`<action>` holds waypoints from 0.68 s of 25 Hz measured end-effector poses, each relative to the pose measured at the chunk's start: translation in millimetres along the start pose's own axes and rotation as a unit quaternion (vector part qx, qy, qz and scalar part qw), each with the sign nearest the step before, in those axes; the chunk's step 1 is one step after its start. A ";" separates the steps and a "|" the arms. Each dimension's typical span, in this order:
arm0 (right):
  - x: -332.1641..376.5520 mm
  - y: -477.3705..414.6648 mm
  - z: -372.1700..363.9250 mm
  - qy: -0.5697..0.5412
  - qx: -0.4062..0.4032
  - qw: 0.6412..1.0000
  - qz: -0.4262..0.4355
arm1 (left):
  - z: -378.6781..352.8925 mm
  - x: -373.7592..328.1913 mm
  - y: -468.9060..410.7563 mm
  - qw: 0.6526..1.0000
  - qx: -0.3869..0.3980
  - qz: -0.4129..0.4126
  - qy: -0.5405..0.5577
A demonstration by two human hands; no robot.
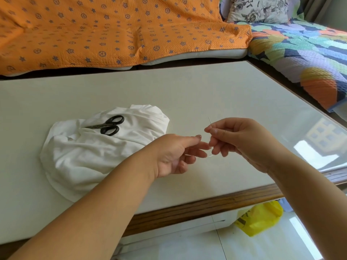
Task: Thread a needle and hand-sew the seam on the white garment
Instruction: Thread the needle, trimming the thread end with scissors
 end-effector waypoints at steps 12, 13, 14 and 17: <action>-1.6 4.8 -3.6 -0.007 0.019 1.000 0.014 | -10.3 1.9 -1.8 0.971 0.044 0.077 0.220; -2.3 5.1 -3.9 -0.012 0.018 1.000 0.012 | -8.8 1.6 -2.4 0.971 0.043 0.070 0.226; -2.6 5.2 -4.5 -0.017 0.018 1.000 0.009 | -7.6 1.1 -2.8 0.969 0.042 0.065 0.235; -2.6 5.5 -5.8 -0.037 0.017 0.999 -0.003 | -4.9 0.3 -2.6 0.962 0.046 0.069 0.260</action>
Point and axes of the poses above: each hand's wrist, its own y-axis away from the middle knuckle, its own z-axis out of the back of the hand, x = y × z, the point moved 1 cm from there along -y, towards the middle knuckle, and after that the axes turned 15 degrees about -x, right-handed, at the moved point
